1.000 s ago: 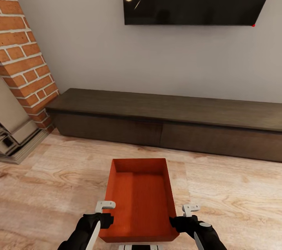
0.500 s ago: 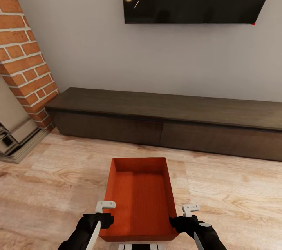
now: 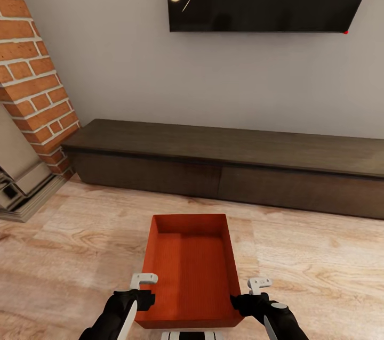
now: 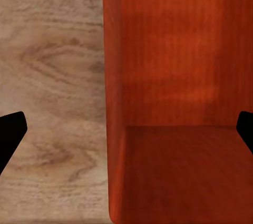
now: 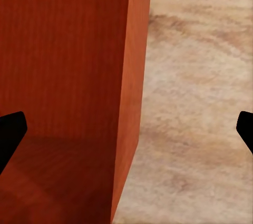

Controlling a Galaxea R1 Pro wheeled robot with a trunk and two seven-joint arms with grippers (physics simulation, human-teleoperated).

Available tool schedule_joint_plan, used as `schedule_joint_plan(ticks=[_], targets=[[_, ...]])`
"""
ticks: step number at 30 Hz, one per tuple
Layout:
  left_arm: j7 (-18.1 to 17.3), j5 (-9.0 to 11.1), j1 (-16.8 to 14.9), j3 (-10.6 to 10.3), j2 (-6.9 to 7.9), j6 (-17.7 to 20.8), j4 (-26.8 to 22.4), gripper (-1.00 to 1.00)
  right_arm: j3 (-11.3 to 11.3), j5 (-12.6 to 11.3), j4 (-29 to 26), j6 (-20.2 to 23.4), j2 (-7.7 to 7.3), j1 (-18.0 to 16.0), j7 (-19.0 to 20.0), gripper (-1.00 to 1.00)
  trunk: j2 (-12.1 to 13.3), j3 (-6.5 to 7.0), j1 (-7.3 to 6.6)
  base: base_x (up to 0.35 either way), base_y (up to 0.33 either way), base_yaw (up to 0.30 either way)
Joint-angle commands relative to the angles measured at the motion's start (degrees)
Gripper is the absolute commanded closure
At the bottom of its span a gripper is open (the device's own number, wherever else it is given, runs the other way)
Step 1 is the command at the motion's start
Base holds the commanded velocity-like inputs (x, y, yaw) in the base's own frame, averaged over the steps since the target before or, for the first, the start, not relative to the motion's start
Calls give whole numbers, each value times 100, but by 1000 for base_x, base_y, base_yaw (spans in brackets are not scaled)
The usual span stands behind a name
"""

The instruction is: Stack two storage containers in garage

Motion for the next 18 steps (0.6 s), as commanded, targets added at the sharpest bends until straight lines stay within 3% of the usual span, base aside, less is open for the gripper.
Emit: schedule_joint_plan(ticks=[1, 4, 9, 18], targets=[[20, -11, -1, -10, 1, 30, -7, -100, -3, 29, -10, 31, 1, -1, 25, -100, -2, -5, -1, 0, 0, 0], [20, -11, -1, -10, 1, 31, -7, -100, -1, 29, -10, 31, 1, -1, 26, -100, -2, -5, -1, 0, 0, 0], [20, -11, -1, -10, -2, 32, -7, -100, 3, 37, -10, 51, 1, -1, 66, -100, -9, -116, 12, 0, 0, 0], [20, -11, -1, -10, -8, 32, -7, -100, 6, 38, -10, 57, 1, -1, 74, -100, -9, -116, 12, 0, 0, 0]])
